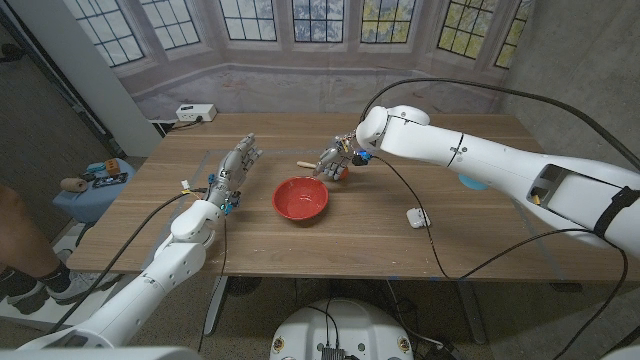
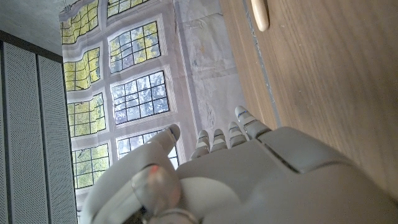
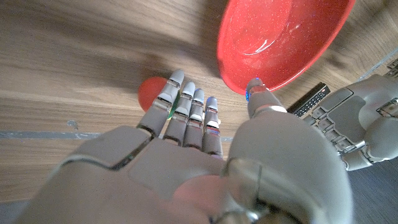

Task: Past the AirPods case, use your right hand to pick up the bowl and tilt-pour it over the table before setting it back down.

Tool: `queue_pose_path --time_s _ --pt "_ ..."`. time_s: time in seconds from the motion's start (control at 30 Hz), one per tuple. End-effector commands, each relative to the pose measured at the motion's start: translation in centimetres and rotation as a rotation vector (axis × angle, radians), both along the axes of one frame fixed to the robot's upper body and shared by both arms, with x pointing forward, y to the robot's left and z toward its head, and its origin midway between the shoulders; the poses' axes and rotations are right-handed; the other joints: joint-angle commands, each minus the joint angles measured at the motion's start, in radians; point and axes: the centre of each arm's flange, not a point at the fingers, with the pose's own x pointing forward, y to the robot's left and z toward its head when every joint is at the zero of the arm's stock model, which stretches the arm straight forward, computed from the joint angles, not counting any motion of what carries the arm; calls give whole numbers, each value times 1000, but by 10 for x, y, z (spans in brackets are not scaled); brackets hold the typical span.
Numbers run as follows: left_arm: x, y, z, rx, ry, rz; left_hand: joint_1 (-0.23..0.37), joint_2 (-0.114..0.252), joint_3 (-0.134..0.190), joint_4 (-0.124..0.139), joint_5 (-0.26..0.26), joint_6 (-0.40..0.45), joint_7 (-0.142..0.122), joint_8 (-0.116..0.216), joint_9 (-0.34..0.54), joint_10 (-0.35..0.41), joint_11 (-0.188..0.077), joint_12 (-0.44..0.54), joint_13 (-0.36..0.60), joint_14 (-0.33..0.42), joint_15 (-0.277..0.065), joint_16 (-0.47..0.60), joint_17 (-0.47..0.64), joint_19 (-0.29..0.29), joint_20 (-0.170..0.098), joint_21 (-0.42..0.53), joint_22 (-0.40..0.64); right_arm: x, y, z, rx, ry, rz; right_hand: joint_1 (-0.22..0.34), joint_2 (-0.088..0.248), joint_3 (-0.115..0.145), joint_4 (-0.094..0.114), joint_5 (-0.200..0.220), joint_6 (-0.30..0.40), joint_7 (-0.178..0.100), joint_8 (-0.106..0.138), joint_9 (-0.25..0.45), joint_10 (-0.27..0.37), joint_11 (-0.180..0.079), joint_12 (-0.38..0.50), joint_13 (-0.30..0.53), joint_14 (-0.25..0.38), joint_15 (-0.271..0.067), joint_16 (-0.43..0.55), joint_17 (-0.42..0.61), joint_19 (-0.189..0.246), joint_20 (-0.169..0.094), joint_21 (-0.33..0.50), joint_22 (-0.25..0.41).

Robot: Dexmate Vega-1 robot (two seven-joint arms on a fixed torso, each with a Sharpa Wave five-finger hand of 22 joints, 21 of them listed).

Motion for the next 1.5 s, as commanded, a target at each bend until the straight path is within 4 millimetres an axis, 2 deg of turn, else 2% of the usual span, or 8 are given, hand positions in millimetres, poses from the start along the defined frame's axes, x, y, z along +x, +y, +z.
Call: queue_pose_path --time_s 0.03,0.7,0.97,1.5 --pt "-2 -3 -6 -11 8 3 -257 -255 5 -8 10 5 3 1 0 7 0 2 3 7 5 1 2 6 1 0 1 2 15 2 -54 8 -4 21 0 10 2 6 14 5 4 6 13 6 10 6 18 2 11 8 10 7 4 2" --pt "-7 2 -13 -20 6 3 -247 -248 12 -21 9 12 4 2 1 10 5 2 3 8 7 0 2 8 1 0 1 6 40 -2 -77 -4 -5 58 -5 8 7 7 38 13 2 6 40 13 33 23 50 0 40 35 26 23 7 4" --pt "-9 3 -12 -17 2 4 -244 -247 14 -25 8 13 4 2 1 10 2 1 3 9 6 0 2 8 2 0 1 12 43 -6 -70 -33 -17 83 -9 5 9 7 58 7 2 7 70 -5 57 37 70 -8 62 58 38 21 10 5" --pt "-11 4 -16 -28 6 8 -239 -245 17 -34 7 20 7 4 1 13 1 2 4 9 7 0 2 9 4 0 1 18 47 -16 -96 -37 -39 136 -21 -2 8 8 106 -7 3 10 119 -18 106 68 114 -27 110 107 68 19 17 7"
